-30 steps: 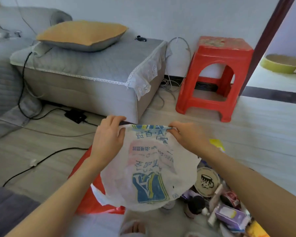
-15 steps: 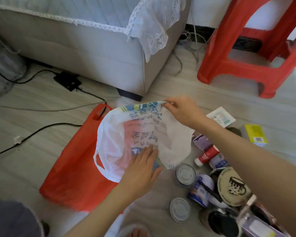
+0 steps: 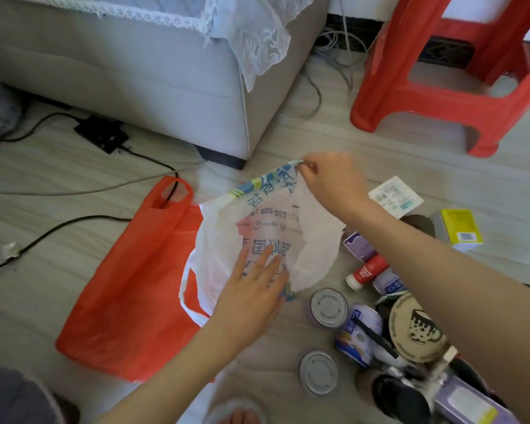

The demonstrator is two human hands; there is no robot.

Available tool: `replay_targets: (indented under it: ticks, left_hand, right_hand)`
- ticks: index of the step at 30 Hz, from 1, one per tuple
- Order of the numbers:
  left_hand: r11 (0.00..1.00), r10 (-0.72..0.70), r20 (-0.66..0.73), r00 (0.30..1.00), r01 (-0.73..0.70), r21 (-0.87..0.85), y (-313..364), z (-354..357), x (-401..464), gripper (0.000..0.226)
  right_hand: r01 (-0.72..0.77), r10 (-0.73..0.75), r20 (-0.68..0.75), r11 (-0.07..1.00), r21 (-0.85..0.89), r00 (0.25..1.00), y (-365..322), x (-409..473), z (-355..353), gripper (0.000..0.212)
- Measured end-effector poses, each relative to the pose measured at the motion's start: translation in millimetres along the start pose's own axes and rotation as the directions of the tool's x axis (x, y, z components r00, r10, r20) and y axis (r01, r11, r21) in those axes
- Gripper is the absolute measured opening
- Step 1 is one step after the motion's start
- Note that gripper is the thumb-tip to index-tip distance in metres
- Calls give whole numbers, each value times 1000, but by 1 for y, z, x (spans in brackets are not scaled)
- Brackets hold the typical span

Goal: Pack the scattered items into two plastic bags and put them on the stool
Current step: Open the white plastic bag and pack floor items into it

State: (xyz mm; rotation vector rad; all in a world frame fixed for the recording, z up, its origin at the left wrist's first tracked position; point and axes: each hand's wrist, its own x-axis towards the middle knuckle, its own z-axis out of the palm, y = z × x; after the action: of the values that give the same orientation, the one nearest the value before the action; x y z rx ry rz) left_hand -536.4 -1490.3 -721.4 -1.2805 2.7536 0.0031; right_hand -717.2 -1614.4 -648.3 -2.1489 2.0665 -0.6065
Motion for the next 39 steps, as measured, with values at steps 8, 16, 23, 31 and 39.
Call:
replay_targets:
  ticks: [8, 16, 23, 31, 39]
  left_hand:
    - [946, -191, -100, 977, 210, 246, -75, -34, 29, 55]
    - [966, -229, -59, 972, 234, 106, -76, -14, 59, 66]
    - [965, -251, -113, 961, 258, 51, -91, -9, 60, 73]
    - [941, -325, -72, 943, 330, 72, -107, -6, 49, 75]
    - [935, -327, -93, 940, 336, 112, -83, -4, 39, 77]
  right_hand:
    - [51, -46, 34, 985, -163, 998, 23, -1, -22, 28]
    - [3, -27, -212, 993, -117, 977, 28, -71, 8, 45]
    - [468, -409, 353, 878, -97, 842, -3, -112, 87, 53]
    - [445, -93, 719, 837, -318, 689, 22, -107, 84, 35]
    - [358, -66, 673, 882, -306, 737, 39, -108, 61, 40]
